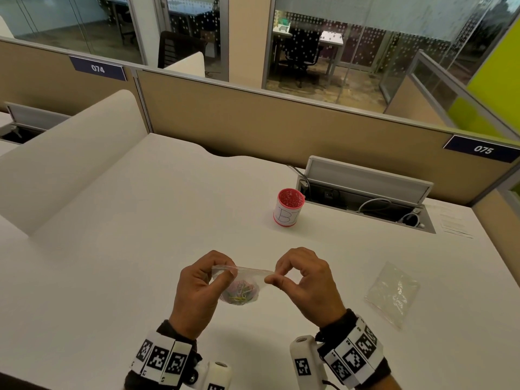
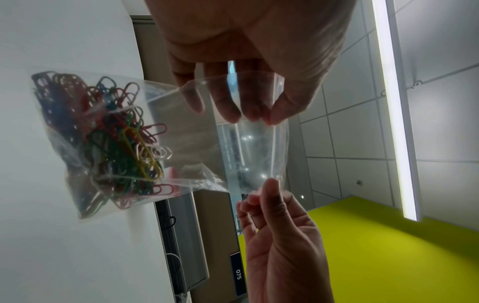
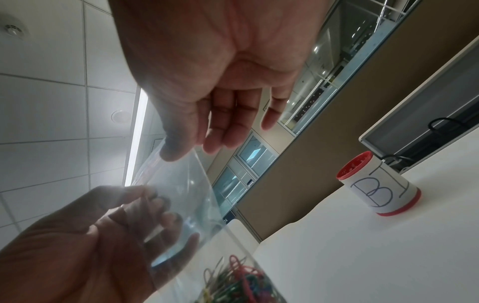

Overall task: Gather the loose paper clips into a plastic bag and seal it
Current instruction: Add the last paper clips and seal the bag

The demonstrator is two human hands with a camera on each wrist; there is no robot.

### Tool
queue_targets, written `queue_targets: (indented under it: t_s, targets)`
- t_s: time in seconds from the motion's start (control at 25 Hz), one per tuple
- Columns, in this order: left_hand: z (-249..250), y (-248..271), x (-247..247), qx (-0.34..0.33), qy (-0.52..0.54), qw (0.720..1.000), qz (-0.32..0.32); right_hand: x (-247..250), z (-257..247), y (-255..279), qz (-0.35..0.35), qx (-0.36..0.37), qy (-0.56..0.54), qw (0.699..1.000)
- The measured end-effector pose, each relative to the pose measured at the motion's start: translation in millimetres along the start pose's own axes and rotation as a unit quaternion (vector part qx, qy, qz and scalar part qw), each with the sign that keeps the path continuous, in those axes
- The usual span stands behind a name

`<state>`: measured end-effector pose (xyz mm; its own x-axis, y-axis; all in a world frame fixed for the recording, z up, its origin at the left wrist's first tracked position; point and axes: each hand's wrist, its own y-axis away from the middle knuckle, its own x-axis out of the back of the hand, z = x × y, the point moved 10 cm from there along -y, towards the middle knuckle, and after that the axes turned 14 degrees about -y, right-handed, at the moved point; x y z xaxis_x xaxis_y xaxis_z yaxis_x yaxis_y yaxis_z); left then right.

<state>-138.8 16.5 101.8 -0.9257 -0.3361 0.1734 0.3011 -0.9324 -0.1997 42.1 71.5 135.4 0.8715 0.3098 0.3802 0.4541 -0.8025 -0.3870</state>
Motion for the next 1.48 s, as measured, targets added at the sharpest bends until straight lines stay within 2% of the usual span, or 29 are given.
queue_targets:
  t_s: [0.12,0.28,0.4,0.56,0.68,0.76,0.88,1.0,1.12,1.28,1.36,1.48]
  targets:
    - [-5.1,-3.3,9.2,0.013,0.023,1.000,0.007,11.4,-1.0,-1.4,0.014,-0.004,-0.041,0.999]
    - [-6.2,-4.2,10.6,0.014,0.024,1.000,-0.006,-2.0,-3.8,1.5,-0.038,-0.035,-0.075,0.996]
    - [-3.7,-3.0,4.7,0.012,0.025,0.999,-0.017,-19.5,-6.3,4.1,-0.056,-0.009,-0.060,0.997]
    - [-4.7,-1.8,5.3,0.015,0.030,0.999,-0.014,-23.3,-0.9,2.6,-0.036,-0.016,-0.046,0.998]
    - [-3.9,-1.3,1.7,0.017,0.034,0.999,-0.016,-21.9,-2.4,5.1,-0.022,-0.011,-0.082,0.996]
    - [-5.9,-2.4,-0.9,0.027,0.040,0.999,-0.018,-23.1,14.5,10.0,-0.020,-0.067,-0.135,0.988]
    - [-11.5,-2.8,-5.3,0.050,0.068,0.996,-0.028,-50.4,59.5,31.8,-0.090,-0.204,-0.200,0.954]
    - [-22.2,-2.2,-11.2,0.103,0.118,0.987,-0.034,-80.1,88.9,54.4,-0.126,-0.257,-0.253,0.924]
    - [-35.9,-1.8,-12.6,0.161,0.150,0.975,-0.034,-89.9,99.5,60.5,-0.086,-0.284,-0.316,0.901]
    - [-78.3,3.8,-8.9,0.264,0.133,0.955,-0.028,-87.7,115.7,67.1,-0.065,-0.344,-0.287,0.892]
    - [-106.2,16.3,-17.2,0.342,0.127,0.929,-0.065,-86.4,122.4,72.4,-0.056,-0.385,-0.320,0.864]
    - [-127.6,41.4,-39.0,0.427,0.136,0.883,-0.139,-84.2,130.2,81.7,-0.008,-0.450,-0.394,0.801]
